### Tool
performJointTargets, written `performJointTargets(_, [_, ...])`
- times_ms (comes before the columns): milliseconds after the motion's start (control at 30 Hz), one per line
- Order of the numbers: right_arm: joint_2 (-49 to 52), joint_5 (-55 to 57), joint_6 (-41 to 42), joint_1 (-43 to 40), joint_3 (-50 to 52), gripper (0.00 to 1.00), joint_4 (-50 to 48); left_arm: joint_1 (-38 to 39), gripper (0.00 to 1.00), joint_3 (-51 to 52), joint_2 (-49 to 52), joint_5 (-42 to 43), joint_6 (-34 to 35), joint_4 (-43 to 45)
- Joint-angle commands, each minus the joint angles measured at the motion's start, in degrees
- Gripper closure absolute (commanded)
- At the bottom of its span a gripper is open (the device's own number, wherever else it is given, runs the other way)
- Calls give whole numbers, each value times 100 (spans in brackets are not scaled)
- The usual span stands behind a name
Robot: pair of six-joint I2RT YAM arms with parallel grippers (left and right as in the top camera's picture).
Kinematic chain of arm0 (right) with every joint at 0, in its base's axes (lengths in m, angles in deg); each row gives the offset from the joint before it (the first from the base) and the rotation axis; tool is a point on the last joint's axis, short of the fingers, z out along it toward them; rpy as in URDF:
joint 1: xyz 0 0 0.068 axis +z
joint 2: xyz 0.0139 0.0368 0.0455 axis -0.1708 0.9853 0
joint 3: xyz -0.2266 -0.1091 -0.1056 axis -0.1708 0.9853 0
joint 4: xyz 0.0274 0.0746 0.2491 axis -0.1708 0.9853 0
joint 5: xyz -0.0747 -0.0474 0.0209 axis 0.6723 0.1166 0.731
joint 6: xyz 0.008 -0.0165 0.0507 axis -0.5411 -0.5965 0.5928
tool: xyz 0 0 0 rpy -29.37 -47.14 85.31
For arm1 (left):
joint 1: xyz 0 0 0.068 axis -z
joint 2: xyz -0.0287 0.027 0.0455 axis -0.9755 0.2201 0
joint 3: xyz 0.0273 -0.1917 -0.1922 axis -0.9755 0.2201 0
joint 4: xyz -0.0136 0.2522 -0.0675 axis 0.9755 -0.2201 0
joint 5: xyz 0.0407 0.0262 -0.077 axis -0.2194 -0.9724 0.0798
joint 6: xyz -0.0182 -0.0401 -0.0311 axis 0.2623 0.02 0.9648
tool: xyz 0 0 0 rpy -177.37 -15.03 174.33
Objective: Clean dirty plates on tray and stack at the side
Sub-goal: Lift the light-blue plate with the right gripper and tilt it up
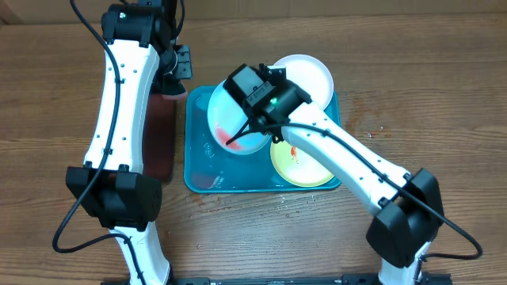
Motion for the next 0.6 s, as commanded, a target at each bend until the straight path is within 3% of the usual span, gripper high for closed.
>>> performJointTargets(0, [-280, 1716, 127, 317, -168, 96, 66, -20, 96, 332, -87, 181, 59, 164])
performJointTargets(267, [-280, 4030, 127, 1141, -166, 96, 109, -17, 96, 719, -87, 664, 57, 503])
performJointTargets(567, [-280, 5499, 127, 1740, -166, 96, 153, -17, 96, 719, -87, 719, 66, 625])
